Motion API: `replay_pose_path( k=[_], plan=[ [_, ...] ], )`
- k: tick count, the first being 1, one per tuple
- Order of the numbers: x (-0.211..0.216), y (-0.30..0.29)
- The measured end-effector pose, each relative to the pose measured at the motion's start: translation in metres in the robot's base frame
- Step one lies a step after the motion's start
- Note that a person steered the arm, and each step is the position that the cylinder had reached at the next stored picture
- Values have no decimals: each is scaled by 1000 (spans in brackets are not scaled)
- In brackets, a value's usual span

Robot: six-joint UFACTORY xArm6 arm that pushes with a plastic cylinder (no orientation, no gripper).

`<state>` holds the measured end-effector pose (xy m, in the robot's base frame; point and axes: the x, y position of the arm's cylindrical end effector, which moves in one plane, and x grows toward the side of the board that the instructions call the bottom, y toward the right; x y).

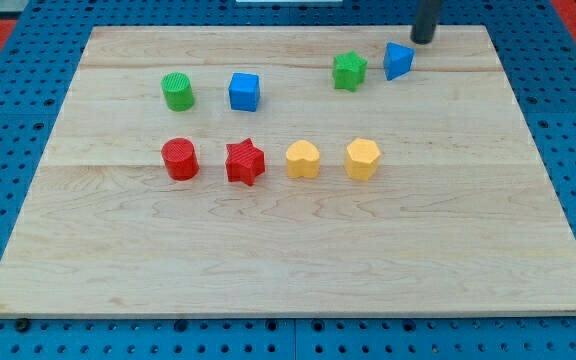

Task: Push green star to the right of blue cube

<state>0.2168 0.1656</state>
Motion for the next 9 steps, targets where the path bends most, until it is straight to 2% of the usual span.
replay_pose_path(
  k=[1, 2, 5, 6, 7, 9],
  plan=[
    [14, -71],
    [36, -96],
    [76, -83],
    [72, -39],
    [89, -17],
    [103, -68]
  ],
)
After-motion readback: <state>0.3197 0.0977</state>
